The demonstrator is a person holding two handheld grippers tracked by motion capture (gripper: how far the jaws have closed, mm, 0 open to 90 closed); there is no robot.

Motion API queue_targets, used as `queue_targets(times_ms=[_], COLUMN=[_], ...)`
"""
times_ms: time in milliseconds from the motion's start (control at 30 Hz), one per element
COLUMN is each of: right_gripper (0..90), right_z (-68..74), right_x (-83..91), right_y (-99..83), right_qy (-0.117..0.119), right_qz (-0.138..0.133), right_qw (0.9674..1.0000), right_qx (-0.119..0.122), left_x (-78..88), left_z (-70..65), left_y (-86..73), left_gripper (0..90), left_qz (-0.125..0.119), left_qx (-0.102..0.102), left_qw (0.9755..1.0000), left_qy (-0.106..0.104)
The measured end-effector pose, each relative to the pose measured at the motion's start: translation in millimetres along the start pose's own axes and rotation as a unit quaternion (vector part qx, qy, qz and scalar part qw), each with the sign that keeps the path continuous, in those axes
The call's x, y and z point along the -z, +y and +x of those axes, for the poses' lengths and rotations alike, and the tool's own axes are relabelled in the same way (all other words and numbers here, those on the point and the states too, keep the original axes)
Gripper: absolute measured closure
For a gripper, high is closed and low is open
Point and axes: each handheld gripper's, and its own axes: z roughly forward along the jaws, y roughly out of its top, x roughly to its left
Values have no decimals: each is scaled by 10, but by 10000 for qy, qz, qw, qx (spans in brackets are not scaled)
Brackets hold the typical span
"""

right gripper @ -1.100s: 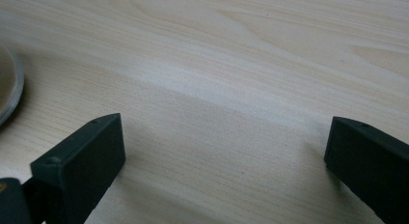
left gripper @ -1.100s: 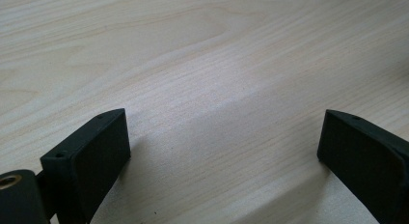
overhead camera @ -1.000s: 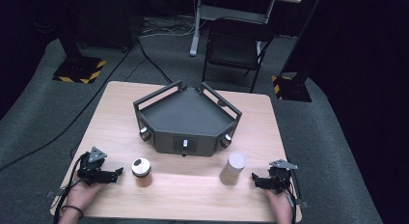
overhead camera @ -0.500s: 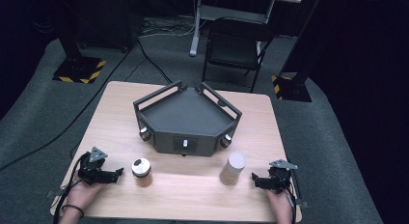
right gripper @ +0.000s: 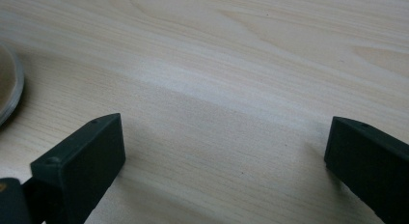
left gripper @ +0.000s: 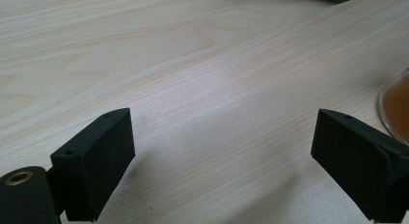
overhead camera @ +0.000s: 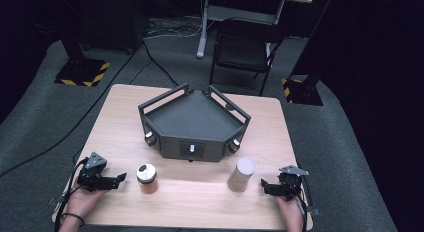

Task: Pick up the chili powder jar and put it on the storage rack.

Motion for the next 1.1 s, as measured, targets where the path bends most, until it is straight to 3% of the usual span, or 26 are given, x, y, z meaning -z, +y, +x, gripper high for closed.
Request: queue_targets(times_ms=[400,867,1100], right_gripper=[0,0,0], right_z=[1,1,1], right_x=[0,0,0], right_y=[0,0,0], right_qy=[-1,-1,-1], right_qz=[1,1,1], right_qw=[10000,10000,10000], right_qx=[-2,-3,-2], left_x=[89,166,196], left_z=[55,91,66], left_y=[-8,34,106], left_gripper=[85,75,70], left_qz=[-165,-274,-166], left_qx=[-195,-470,-628], left_qw=[9991,9954,9930], left_qy=[-344,-786,-990])
